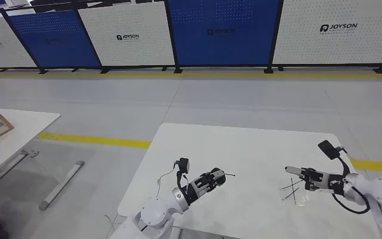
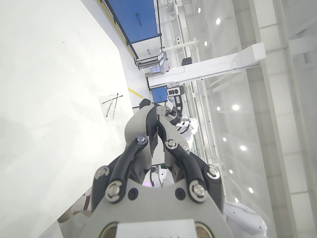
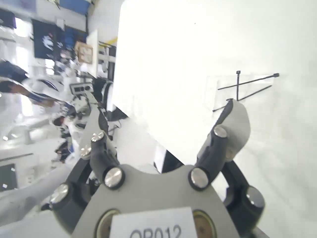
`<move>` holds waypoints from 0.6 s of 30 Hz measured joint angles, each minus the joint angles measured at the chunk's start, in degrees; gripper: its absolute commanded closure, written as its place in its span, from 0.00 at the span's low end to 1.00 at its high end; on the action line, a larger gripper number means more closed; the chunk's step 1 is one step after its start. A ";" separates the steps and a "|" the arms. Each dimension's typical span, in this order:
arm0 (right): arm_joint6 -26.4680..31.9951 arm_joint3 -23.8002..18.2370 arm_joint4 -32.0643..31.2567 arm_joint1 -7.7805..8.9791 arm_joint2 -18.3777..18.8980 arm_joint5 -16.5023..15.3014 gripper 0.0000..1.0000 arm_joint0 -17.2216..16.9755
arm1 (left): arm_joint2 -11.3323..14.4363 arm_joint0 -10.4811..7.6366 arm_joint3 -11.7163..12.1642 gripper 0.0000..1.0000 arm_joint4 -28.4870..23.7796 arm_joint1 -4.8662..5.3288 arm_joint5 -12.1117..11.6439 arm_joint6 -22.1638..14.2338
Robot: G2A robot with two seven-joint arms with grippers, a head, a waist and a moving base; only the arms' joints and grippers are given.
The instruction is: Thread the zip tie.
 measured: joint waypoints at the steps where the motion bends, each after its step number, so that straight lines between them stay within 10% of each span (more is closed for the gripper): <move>1: 2.34 -0.07 -2.25 0.23 -0.62 -0.81 0.00 1.09 | 0.00 0.00 0.00 1.00 0.00 0.00 0.00 0.00; 9: 5.62 4.16 -10.15 1.71 -13.57 -0.38 0.00 10.42 | 0.00 0.00 0.00 1.00 0.00 0.00 0.00 0.00; 18: 5.64 4.63 -10.05 1.75 -14.47 0.39 0.00 11.26 | 0.00 0.00 0.00 1.00 0.00 0.00 0.00 0.00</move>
